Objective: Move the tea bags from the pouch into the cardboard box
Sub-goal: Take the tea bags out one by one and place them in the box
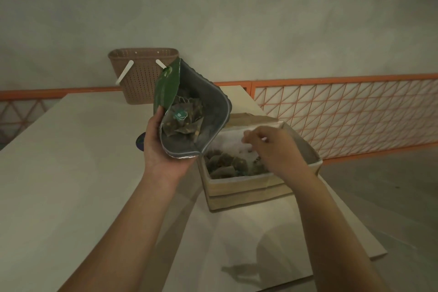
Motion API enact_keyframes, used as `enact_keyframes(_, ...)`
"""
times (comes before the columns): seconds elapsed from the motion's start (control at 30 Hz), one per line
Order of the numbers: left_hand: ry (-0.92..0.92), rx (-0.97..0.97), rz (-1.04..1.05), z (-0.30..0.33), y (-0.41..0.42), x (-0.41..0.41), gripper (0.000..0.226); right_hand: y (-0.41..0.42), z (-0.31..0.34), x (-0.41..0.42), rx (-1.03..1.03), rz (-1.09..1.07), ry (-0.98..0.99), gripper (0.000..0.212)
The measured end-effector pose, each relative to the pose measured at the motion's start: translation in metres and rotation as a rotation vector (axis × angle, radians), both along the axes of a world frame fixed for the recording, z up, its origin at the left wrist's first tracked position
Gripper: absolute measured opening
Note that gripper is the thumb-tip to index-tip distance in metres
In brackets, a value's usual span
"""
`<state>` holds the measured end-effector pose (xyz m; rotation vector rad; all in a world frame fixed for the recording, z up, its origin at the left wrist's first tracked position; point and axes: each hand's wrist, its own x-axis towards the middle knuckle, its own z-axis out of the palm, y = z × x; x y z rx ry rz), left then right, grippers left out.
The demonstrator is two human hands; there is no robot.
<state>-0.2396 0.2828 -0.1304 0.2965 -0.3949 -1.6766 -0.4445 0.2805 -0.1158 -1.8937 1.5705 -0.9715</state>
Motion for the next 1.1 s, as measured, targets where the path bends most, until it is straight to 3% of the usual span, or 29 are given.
enact_keyframes(0.2,-0.015,0.019,0.007,-0.002,-0.002,0.004,0.055,-0.006,-0.012,-0.002,0.232,0.108,0.343,0.015)
enact_keyframes(0.3,-0.008,0.025,0.01,-0.002,-0.001,0.005,0.055,-0.006,-0.009,0.002,0.193,0.03,0.406,0.019)
enact_keyframes(0.37,-0.004,0.031,0.007,-0.002,-0.001,0.006,0.055,-0.003,-0.003,0.008,-0.01,-0.054,0.291,0.018)
enact_keyframes(0.43,-0.009,0.035,0.005,-0.002,-0.001,0.007,0.056,0.007,0.009,0.02,-0.24,-0.073,-0.037,0.003)
enact_keyframes(0.53,-0.021,0.029,0.0,-0.001,-0.001,0.005,0.058,0.023,0.021,0.044,-0.264,0.066,-0.396,0.015)
enact_keyframes(0.6,-0.022,0.042,0.007,0.0,0.0,0.004,0.057,0.025,0.017,0.059,-0.221,0.106,-0.284,0.014)
enact_keyframes(0.73,-0.049,0.075,0.038,0.001,0.005,0.001,0.056,0.019,0.007,0.084,-0.275,-0.035,0.098,0.038)
enact_keyframes(0.87,-0.065,0.078,0.076,0.001,0.005,0.001,0.059,0.018,0.005,0.102,-0.291,-0.197,0.323,0.035)
enact_keyframes(1.0,-0.074,0.076,0.064,-0.002,0.002,0.004,0.062,0.019,0.003,0.107,-0.264,-0.227,0.397,0.032)
enact_keyframes(1.1,-0.069,0.068,0.044,-0.002,0.002,0.005,0.062,0.019,0.004,0.101,-0.279,-0.186,0.345,0.025)
